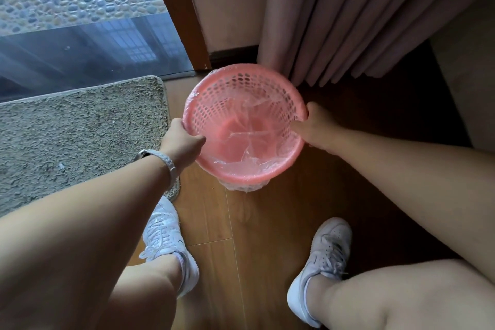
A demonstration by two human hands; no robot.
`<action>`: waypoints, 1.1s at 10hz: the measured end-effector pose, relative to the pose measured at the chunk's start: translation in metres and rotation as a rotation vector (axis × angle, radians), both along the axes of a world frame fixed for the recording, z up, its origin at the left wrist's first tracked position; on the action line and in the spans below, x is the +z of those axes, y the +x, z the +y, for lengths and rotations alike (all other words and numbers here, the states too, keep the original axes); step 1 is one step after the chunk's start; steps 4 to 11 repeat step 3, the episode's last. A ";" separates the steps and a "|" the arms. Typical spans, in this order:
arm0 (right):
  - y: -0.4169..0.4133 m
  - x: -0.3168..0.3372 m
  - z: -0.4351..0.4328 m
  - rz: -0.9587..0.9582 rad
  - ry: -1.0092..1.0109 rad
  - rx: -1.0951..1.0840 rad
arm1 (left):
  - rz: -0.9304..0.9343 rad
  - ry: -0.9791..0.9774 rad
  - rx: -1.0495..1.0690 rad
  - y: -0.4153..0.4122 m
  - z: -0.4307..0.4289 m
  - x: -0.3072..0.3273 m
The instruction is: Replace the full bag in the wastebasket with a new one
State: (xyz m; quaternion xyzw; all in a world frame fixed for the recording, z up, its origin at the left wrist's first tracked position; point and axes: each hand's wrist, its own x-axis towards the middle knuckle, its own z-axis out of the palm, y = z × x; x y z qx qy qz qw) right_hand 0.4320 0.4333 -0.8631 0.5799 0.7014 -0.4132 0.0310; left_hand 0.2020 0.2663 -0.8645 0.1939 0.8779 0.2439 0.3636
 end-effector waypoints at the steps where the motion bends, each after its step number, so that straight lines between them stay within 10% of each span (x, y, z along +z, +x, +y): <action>1: 0.004 0.010 -0.003 -0.085 0.044 0.087 | 0.061 -0.033 -0.085 -0.001 -0.001 0.015; 3: 0.015 0.065 -0.007 -0.319 0.369 0.439 | 0.318 0.030 -0.389 0.006 -0.008 0.086; 11: 0.015 0.065 -0.007 -0.319 0.369 0.439 | 0.318 0.030 -0.389 0.006 -0.008 0.086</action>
